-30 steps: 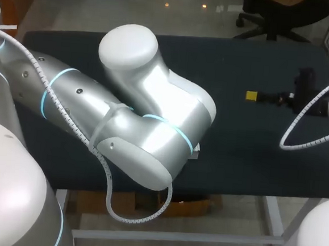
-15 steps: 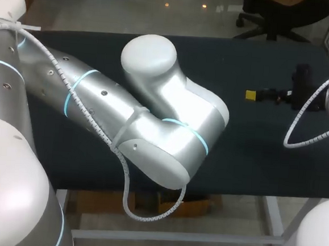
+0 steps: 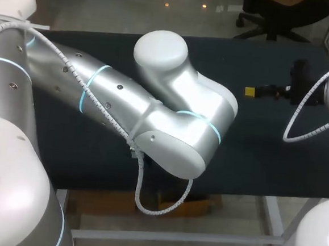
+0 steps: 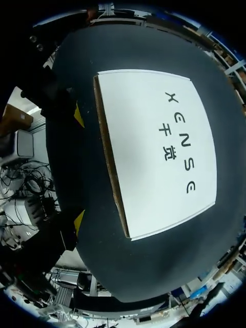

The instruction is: Assemble the packaging by folding the flat box into shape, placing the metal phone stand inside, and closing the box properly

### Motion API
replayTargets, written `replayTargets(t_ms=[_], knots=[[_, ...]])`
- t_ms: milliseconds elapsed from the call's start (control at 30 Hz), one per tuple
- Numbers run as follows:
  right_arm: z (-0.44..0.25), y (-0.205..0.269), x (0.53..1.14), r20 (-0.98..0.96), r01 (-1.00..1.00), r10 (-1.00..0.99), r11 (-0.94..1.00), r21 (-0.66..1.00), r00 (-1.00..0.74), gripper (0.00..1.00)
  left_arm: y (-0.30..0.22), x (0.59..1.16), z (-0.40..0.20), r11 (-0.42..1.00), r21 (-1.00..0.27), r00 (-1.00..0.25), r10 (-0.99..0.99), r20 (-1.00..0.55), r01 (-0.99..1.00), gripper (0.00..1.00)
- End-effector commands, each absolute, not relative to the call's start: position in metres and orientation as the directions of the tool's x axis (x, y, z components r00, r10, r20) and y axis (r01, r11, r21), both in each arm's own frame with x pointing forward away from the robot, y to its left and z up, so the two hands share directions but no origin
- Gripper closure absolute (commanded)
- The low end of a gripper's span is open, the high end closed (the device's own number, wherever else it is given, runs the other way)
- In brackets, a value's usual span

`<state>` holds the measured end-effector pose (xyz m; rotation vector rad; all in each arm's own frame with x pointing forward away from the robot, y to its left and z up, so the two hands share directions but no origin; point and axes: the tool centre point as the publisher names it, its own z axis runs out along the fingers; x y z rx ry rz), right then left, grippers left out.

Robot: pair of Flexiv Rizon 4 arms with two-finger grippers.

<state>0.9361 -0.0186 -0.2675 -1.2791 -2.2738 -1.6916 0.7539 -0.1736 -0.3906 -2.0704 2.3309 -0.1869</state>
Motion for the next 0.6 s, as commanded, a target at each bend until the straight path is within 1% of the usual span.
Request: replayTargets(t_ms=[33,167,233,400,600], knots=[[-0.267,-0.019,0.936,0.472,0.619,0.582,0.069,0.783,-0.662,0.00,-0.177,0.760,-0.395,0.103,-0.092,-0.108,-0.993,0.051,-0.990,0.00],[-0.267,-0.019,0.936,0.472,0.619,0.582,0.069,0.783,-0.662,0.00,-0.176,0.766,-0.400,0.083,-0.086,-0.087,-0.995,0.039,-0.993,0.00],[-0.272,-0.024,0.932,0.474,0.598,0.576,0.032,0.801,-0.666,0.00,-0.175,0.768,-0.401,0.077,-0.082,-0.081,-0.996,0.039,-0.994,0.00],[-0.276,-0.033,0.930,0.389,0.508,0.581,0.049,0.860,-0.715,0.00,-0.171,0.774,-0.403,0.060,-0.075,-0.064,-0.997,0.040,-0.995,0.00],[-0.274,-0.042,0.938,0.321,0.455,0.576,0.100,0.885,-0.752,0.00,-0.170,0.785,-0.404,0.042,-0.068,-0.045,-0.998,0.047,-0.997,0.00]])
